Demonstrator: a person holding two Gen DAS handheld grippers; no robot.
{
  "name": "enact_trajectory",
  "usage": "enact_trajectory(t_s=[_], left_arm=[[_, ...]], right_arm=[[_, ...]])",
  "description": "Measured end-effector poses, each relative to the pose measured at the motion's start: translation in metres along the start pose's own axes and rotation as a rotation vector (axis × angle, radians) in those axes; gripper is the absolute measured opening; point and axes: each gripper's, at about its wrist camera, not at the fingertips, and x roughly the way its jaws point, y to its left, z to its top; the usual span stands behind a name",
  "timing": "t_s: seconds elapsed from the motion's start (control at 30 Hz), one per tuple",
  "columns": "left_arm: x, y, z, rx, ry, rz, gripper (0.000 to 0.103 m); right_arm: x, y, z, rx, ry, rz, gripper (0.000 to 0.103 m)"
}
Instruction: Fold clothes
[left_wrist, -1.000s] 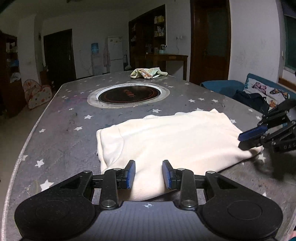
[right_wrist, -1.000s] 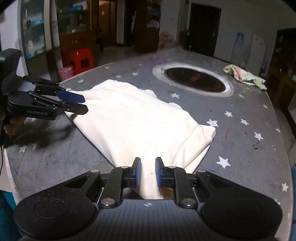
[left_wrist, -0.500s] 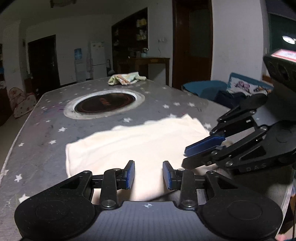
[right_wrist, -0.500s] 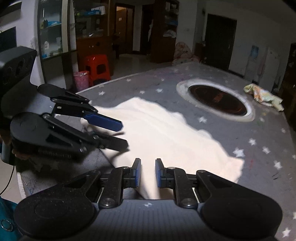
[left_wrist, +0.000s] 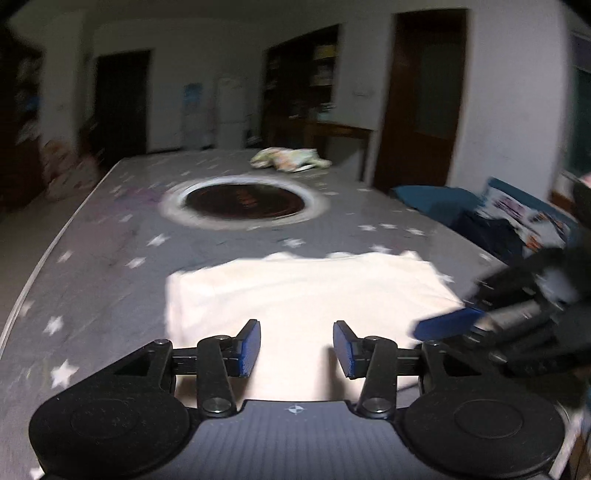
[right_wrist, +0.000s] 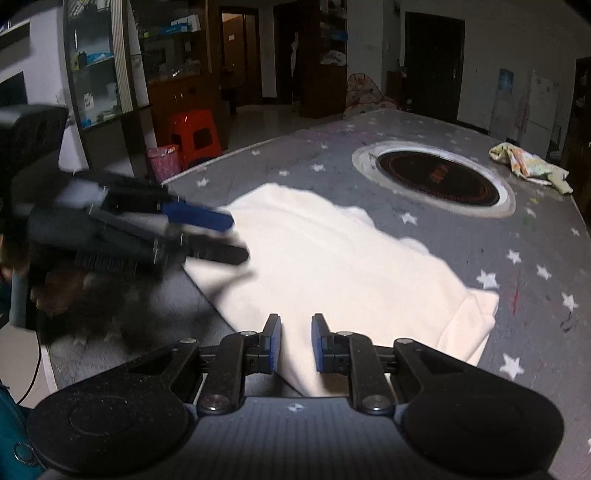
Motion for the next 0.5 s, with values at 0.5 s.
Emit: enact_trajectory(t_s=[0.5], left_arm=[[-0.01,0.033,-0.006,-0.174,-0.013,0.014,0.051]], right_arm=[[-0.006,-0.007,0.0,0.04,-0.031,-0.014,0.025]])
